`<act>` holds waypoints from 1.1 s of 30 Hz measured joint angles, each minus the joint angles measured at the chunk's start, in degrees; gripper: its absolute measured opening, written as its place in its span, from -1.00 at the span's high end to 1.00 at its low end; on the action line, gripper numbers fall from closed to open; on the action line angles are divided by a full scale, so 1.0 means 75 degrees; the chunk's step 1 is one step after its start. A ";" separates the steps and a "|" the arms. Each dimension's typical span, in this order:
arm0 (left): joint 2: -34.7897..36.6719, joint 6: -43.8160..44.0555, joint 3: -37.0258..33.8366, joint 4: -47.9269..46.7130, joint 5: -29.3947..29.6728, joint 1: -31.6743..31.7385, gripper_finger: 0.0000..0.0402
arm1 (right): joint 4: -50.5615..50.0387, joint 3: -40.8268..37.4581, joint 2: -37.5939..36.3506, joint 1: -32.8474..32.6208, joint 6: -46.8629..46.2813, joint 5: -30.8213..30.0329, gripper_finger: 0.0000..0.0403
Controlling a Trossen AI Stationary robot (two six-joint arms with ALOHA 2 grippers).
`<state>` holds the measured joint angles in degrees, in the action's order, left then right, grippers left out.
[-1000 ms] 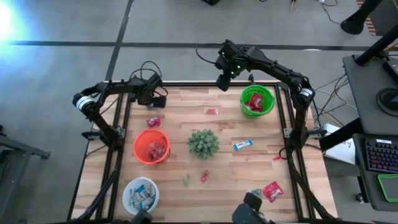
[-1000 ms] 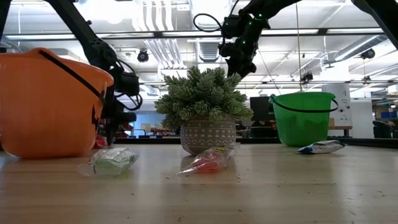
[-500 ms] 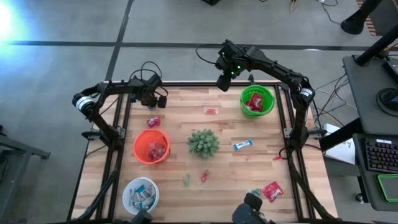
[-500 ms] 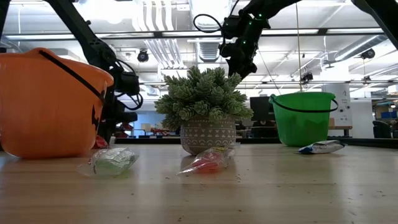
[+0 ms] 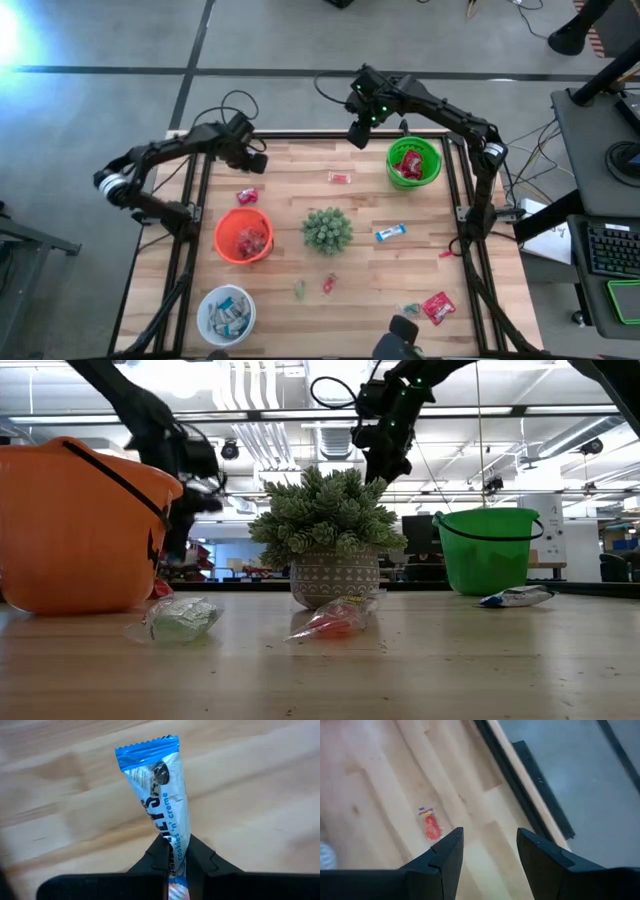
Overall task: Sort candy
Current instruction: Put the white chocolate into the white bucket
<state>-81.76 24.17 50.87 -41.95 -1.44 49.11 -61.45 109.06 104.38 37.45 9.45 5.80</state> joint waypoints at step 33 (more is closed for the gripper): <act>0.3514 -0.1568 0.0000 0.0858 -0.4534 -0.1492 0.99 | 0.4532 0.0003 0.0350 -0.2788 -0.2000 0.3842 0.13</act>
<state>-55.41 12.41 50.87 -35.51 -35.45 37.92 -27.46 109.08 107.00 16.54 -5.55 34.62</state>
